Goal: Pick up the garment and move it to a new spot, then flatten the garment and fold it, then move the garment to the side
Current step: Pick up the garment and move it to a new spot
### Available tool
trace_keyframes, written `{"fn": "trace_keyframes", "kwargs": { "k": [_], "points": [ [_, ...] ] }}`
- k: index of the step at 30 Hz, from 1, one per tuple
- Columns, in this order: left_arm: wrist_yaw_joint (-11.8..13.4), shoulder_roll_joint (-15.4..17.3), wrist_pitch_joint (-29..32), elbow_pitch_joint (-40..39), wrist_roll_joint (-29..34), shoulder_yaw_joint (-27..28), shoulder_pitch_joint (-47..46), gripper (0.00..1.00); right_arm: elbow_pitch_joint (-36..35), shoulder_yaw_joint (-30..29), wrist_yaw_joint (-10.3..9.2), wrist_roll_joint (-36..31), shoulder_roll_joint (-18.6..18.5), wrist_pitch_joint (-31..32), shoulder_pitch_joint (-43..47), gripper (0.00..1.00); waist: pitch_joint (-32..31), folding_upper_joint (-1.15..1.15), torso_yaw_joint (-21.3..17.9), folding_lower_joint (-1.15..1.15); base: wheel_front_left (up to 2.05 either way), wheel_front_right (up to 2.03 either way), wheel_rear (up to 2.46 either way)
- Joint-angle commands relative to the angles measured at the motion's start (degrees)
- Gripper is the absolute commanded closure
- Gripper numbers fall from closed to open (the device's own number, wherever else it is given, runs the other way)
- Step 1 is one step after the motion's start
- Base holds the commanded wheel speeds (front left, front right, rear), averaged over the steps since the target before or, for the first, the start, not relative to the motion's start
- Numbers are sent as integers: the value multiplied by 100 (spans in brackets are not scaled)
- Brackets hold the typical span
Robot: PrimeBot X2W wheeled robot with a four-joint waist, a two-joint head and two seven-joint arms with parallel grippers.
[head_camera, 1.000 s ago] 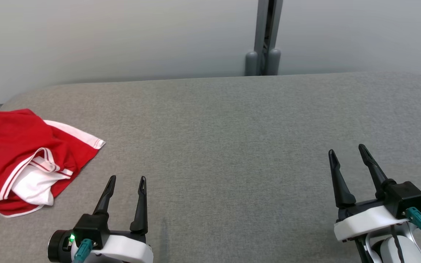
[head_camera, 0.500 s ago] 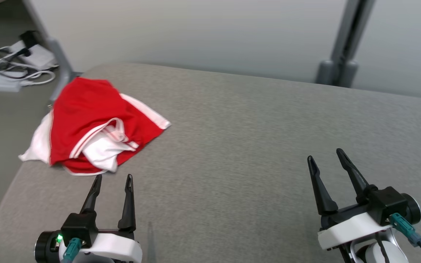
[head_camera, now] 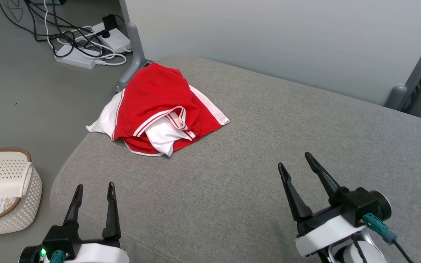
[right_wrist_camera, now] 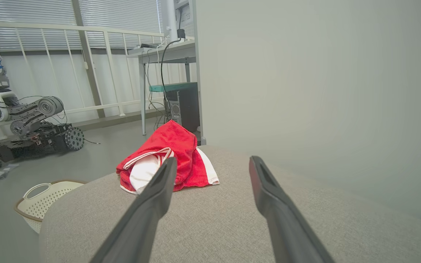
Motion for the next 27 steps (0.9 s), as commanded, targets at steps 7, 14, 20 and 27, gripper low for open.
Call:
{"fn": "trace_keyframes", "kwargs": {
  "k": [7, 14, 20, 27],
  "points": [
    [180, 18, -28, -226, -97, 68, 194, 0, 222, 268, -2, 81, -46, -15, -255, 0, 30, 0, 52, 0, 0, 0, 0],
    [189, 18, -29, -264, -109, 54, 202, 0, 283, 288, -2, 113, -46, -15, -311, 0, -22, 0, 29, 0, 0, 0, 0],
    [103, 18, -29, -170, -116, 89, 138, 0, 214, 165, -2, 104, -46, -14, -155, 0, -58, 0, -8, 0, 0, 0, 0],
    [-80, 19, -29, 67, -228, 212, -129, 0, 40, -55, -2, -58, -45, -15, -78, 0, 94, 0, -19, 0, 0, 0, 0]
  ]
}}
